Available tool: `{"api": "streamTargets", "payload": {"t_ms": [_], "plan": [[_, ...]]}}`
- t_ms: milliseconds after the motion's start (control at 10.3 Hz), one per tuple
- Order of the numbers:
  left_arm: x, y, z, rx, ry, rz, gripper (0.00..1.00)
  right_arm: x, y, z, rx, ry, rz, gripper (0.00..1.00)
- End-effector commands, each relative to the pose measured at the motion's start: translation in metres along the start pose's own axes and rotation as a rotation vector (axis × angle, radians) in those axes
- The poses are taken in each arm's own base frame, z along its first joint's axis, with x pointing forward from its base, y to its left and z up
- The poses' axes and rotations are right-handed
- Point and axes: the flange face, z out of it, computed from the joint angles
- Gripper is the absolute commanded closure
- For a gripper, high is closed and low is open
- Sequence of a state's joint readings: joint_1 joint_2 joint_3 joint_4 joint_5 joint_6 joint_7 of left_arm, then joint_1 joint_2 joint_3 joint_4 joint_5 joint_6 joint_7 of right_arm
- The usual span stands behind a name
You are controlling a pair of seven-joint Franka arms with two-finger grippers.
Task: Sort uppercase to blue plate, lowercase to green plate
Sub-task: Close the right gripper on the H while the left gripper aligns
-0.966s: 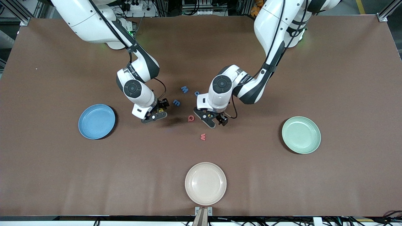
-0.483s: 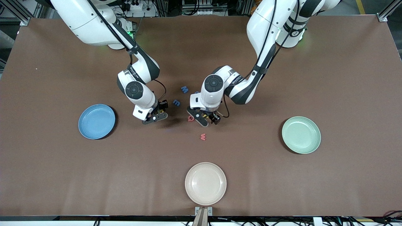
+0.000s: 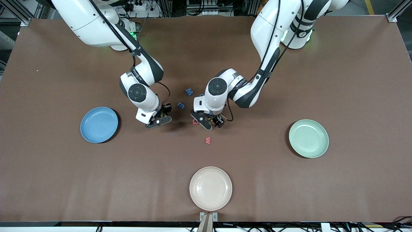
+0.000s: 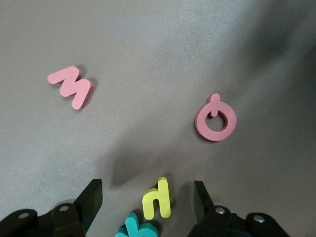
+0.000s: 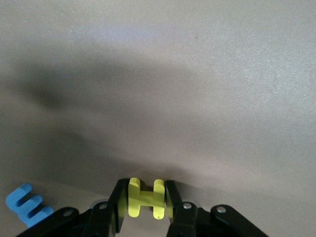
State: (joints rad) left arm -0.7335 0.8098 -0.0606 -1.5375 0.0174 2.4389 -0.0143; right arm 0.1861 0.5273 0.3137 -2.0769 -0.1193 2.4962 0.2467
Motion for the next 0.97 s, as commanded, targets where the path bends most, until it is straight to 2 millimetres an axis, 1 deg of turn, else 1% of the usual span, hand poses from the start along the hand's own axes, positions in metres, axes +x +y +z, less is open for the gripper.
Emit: {"api": "streamTargets", "payload": {"t_ms": [0,193,290,387,580,773,870], "plan": [[0.005,0.002,0.001,0.009,0.014,-0.012,0.27,0.005,-0.003,0.003,0.002,0.000,0.009,0.75],[0.004,0.002,0.002,0.013,0.011,0.002,0.30,0.009,0.001,-0.002,0.002,-0.011,0.024,0.77],[0.004,0.002,0.002,0.014,0.011,0.003,0.32,0.014,0.005,-0.010,-0.005,-0.035,0.035,0.77],[0.004,0.002,0.002,0.013,0.011,0.001,0.34,0.018,0.004,-0.020,-0.019,-0.067,0.036,0.77],[0.003,0.007,0.004,0.007,0.005,-0.006,0.34,0.023,0.006,-0.034,-0.033,-0.095,0.040,0.77],[0.001,0.012,0.006,-0.002,-0.003,-0.009,0.36,0.030,0.018,-0.055,-0.047,-0.122,0.046,0.77],[0.000,0.012,0.007,-0.001,-0.009,-0.007,0.40,0.033,0.030,-0.068,-0.054,-0.138,0.038,0.77]]}}
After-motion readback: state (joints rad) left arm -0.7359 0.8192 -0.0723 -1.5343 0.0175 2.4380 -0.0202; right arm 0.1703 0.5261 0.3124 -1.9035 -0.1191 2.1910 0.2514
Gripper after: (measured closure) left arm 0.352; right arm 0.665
